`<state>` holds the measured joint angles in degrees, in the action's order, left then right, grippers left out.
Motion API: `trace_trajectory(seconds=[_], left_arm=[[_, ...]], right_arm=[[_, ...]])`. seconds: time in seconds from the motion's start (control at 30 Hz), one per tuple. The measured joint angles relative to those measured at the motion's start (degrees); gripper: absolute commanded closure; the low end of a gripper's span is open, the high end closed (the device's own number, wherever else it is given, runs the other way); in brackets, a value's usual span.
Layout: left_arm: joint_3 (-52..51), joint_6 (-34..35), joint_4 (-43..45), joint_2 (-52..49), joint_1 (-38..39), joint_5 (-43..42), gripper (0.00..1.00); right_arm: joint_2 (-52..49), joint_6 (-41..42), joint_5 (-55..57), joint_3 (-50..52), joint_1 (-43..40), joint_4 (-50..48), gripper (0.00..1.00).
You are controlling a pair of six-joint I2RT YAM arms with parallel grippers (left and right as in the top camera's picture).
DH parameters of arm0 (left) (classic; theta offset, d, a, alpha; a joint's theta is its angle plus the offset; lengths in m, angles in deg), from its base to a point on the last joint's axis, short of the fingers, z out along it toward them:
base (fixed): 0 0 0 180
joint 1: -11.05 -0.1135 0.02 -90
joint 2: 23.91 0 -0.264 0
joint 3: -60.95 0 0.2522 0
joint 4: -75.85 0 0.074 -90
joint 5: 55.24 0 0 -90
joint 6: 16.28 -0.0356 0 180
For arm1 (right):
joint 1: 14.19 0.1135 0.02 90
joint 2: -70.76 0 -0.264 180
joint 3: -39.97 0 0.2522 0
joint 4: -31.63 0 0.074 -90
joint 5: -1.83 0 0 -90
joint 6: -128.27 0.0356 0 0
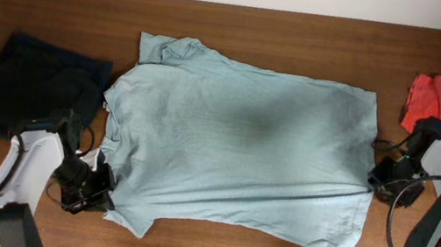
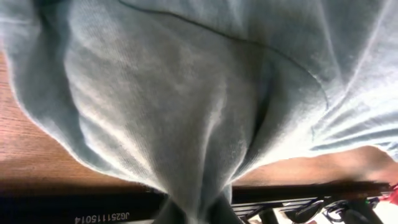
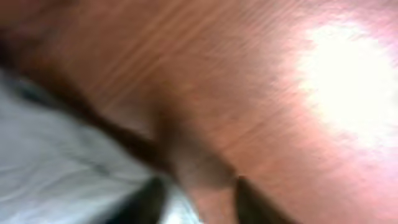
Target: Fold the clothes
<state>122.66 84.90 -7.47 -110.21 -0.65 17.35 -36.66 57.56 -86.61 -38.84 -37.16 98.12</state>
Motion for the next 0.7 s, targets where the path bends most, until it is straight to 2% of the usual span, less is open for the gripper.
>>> trace_trajectory(seconds=[0.1,0.2,0.27,0.37,0.47,0.57,0.67,0.7], left_arm=[[0.48,0.26,-0.33,1.86,0.0,0.0,0.57],[1.75,0.24,-1.07,3.23,0.0,0.02,0.55],[3.23,0.24,-1.44,3.8,0.0,0.04,0.54],[8.31,0.15,-1.27,4.09,0.0,0.04,0.54],[12.2,-0.46,0.17,4.15,0.0,0.26,0.53],[14.6,-1.03,2.16,4.28,0.0,1.42,0.49],[14.75,-2.6,8.63,4.44,0.02,2.64,0.56],[14.84,-3.93,13.46,4.42,0.44,2.58,0.71]], right_arm=[[-0.44,-0.24,-0.52,-2.73,-0.22,2.05,0.39],[-0.37,-1.62,-4.72,-8.44,-0.22,2.95,0.4],[-0.09,-3.02,-9.73,-13.03,-0.2,2.45,0.46],[0.98,-4.33,-15.69,-17.14,0.46,0.92,0.46],[1.46,-4.79,-18.45,-17.77,2.03,2.16,0.28],[1.46,-5.33,-20.11,-17.75,4.0,3.82,0.25],[1.46,-7.26,-22.43,-17.7,5.07,1.99,0.47],[1.46,-9.14,-24.48,-17.7,5.46,-0.37,0.64]])
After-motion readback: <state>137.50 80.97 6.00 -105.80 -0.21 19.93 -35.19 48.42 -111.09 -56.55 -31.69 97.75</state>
